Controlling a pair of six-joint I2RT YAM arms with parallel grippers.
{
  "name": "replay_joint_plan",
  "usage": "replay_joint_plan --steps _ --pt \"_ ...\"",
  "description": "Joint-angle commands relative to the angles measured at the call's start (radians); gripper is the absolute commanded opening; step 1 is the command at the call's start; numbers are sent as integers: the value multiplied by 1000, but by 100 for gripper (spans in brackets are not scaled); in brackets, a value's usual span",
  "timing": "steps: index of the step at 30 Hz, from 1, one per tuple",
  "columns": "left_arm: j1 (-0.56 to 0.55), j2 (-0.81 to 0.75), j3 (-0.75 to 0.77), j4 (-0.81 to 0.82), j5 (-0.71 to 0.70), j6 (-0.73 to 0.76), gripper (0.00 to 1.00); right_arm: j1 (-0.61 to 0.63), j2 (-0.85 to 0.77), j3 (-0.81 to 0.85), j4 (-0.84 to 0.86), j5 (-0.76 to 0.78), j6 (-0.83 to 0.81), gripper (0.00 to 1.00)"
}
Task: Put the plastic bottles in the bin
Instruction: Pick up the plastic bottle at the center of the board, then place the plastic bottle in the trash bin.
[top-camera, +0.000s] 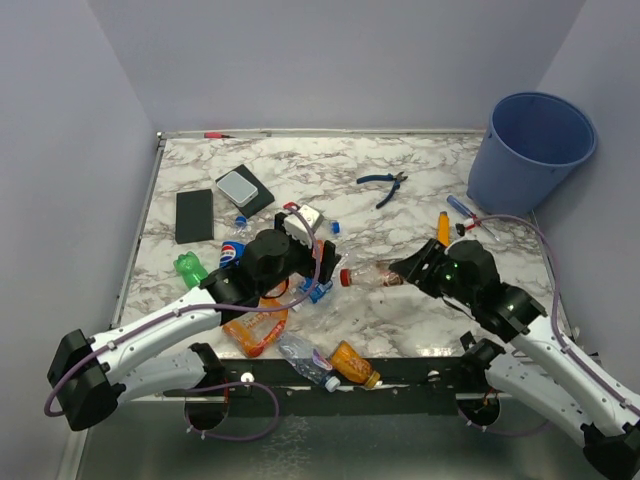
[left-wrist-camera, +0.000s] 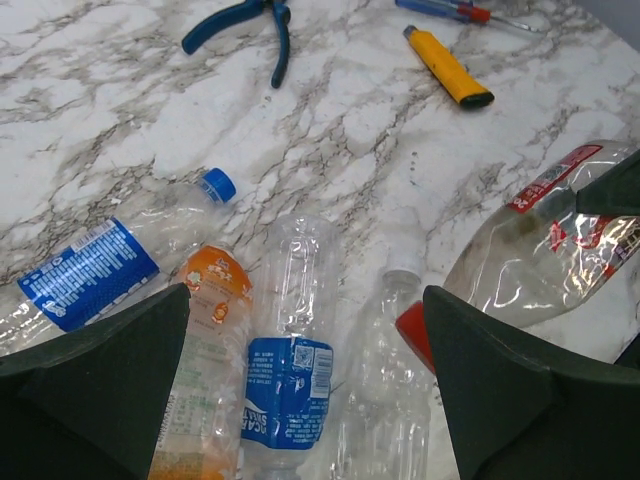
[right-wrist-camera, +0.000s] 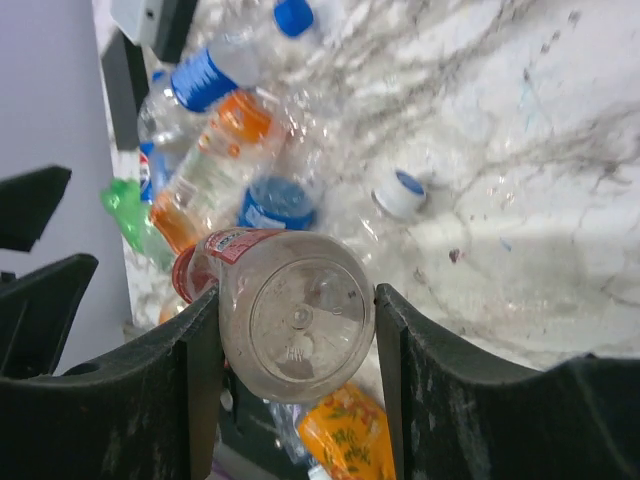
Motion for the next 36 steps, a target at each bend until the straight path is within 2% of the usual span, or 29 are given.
replay_joint_plan --steps 1,5,11,15,17,24,29,36 --pt "-6 -76 -42 115 -100 -110 99 6 -53 21 31 205 -41 41" --pt "-4 -118 -31 231 -44 -263 99 5 -113 -31 297 252 -29 41" --pt "-3 -182 -99 529 -45 -519 99 6 -160 -135 704 250 -33 41" --pt "-4 -130 -150 742 -7 -658 99 6 -167 -247 963 228 53 40" --pt "-3 -70 -134 782 35 -684 99 6 -144 -281 1078 213 79 40" --pt "-6 92 -35 873 188 -688 99 6 -11 -272 1277 120 118 39" --pt "-9 145 -16 901 213 -685 99 6 40 -264 1354 92 137 39" --pt "-27 191 -9 944 146 -638 84 5 95 -298 1469 56 222 39"
